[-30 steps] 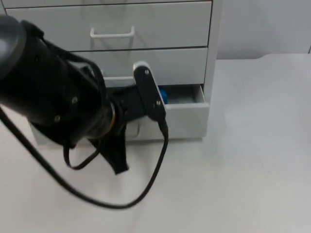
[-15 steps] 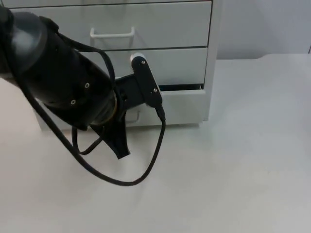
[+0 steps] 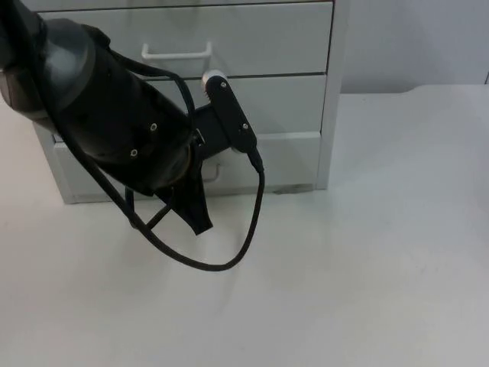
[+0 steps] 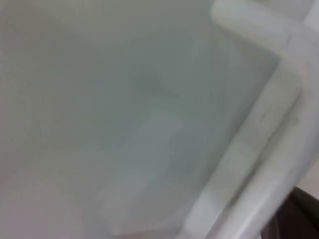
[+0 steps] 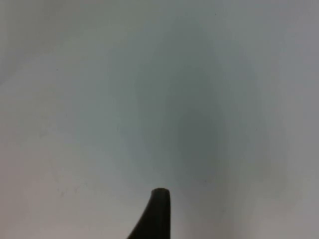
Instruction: Open the drawer with the left hand, place the block into the drawer with the right hand, then close the drawer with the left hand.
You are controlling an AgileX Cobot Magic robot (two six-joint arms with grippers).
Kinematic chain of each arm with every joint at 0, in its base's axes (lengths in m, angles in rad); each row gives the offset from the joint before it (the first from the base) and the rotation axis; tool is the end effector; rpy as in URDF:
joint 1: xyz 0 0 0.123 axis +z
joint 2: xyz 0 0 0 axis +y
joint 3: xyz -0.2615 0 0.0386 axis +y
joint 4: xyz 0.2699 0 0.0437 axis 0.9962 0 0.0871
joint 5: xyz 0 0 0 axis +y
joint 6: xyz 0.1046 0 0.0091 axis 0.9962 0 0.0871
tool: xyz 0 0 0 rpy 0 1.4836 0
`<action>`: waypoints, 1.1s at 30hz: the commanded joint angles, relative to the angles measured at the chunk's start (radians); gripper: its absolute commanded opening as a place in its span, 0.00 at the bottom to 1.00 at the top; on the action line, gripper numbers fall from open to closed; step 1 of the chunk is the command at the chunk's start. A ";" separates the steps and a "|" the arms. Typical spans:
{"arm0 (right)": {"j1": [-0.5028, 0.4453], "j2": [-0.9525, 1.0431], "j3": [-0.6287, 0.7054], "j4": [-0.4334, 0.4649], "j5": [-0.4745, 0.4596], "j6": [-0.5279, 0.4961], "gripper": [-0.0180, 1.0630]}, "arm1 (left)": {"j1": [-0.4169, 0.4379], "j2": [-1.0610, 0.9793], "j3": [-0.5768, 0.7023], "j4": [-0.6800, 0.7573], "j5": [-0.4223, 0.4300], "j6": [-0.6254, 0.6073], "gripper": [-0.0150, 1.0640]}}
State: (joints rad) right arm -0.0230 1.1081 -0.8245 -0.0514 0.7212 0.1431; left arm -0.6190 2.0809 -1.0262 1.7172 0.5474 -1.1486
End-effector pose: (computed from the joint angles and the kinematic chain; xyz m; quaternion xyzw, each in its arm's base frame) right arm 0.2528 -0.0094 0.2573 0.0658 0.9446 -0.0030 0.3215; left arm 0.3490 -0.1822 0.0499 0.4420 0.7967 0.2471 0.3300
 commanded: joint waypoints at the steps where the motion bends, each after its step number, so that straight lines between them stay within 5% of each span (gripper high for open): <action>1: -0.002 -0.007 0.008 0.005 -0.009 -0.002 0.76 | -0.004 -0.010 -0.024 0.003 0.124 0.006 0.01; 10: -0.002 -0.007 0.008 0.005 -0.015 -0.002 0.76 | -0.177 -0.119 0.071 -0.243 0.115 0.138 0.01; 16: -0.002 -0.007 0.008 0.005 -0.015 -0.002 0.76 | -0.264 -0.208 0.104 -0.534 0.094 0.356 0.01; 21: -0.002 -0.007 0.008 0.005 -0.015 -0.002 0.76 | -0.276 -0.306 0.104 -0.811 0.083 0.561 0.01; 33: -0.002 -0.007 0.008 0.005 -0.017 -0.021 0.76 | -0.257 -0.467 0.104 -1.219 0.086 0.870 0.01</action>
State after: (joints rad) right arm -0.0230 1.1081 -0.8245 -0.0514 0.7153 0.1355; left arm -0.8867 1.6451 -0.9267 0.6053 0.6323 -0.3516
